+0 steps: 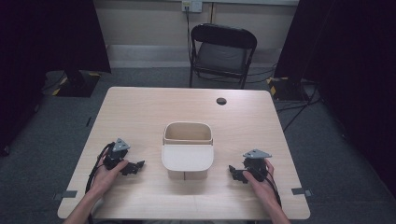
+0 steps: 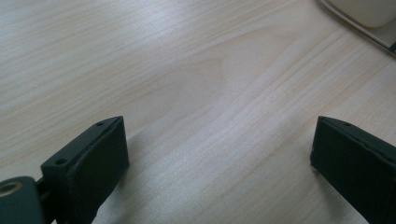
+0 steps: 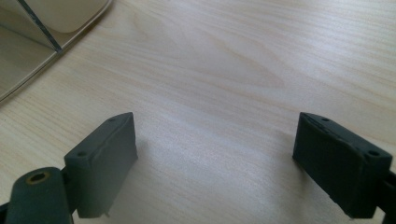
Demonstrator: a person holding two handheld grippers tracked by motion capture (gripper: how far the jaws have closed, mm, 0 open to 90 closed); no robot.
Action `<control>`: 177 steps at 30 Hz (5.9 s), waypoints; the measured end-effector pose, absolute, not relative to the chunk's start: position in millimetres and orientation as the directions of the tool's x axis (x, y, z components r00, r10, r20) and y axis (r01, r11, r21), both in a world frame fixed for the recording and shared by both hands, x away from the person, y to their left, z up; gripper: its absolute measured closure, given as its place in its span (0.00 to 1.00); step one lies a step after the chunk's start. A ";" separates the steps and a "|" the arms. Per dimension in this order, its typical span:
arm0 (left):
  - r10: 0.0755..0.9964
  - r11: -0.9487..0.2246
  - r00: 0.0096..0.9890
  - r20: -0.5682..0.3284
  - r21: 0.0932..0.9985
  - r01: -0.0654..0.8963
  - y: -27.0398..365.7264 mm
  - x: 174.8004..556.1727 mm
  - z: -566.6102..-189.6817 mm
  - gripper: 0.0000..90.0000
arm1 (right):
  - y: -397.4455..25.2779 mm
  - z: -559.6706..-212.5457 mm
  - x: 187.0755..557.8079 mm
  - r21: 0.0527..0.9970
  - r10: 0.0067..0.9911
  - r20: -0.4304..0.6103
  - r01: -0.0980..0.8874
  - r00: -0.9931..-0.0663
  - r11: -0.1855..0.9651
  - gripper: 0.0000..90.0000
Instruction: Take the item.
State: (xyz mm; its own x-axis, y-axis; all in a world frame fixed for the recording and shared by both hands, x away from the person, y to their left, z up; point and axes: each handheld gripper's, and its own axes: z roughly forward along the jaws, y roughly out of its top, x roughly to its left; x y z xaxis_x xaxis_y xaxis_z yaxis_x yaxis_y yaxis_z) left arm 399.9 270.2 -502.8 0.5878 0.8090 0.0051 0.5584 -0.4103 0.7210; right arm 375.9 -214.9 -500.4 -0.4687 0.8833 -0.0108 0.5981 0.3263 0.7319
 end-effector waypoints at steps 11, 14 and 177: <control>0.809 -0.409 0.587 0.004 0.722 0.559 270.2 399.9 -502.8 0.04 | -215.7 -498.1 374.9 0.732 0.883 0.017 0.607 -0.468 0.308 0.17; 0.810 -0.406 0.586 0.002 0.723 0.559 270.1 399.9 -502.8 0.04 | -216.1 -496.9 374.8 0.743 0.883 0.015 0.597 -0.469 0.304 0.17; 0.814 -0.409 0.580 0.008 0.718 0.563 269.7 399.9 -502.7 0.03 | -142.8 -425.0 342.0 0.910 0.605 0.113 0.327 -0.788 0.256 0.25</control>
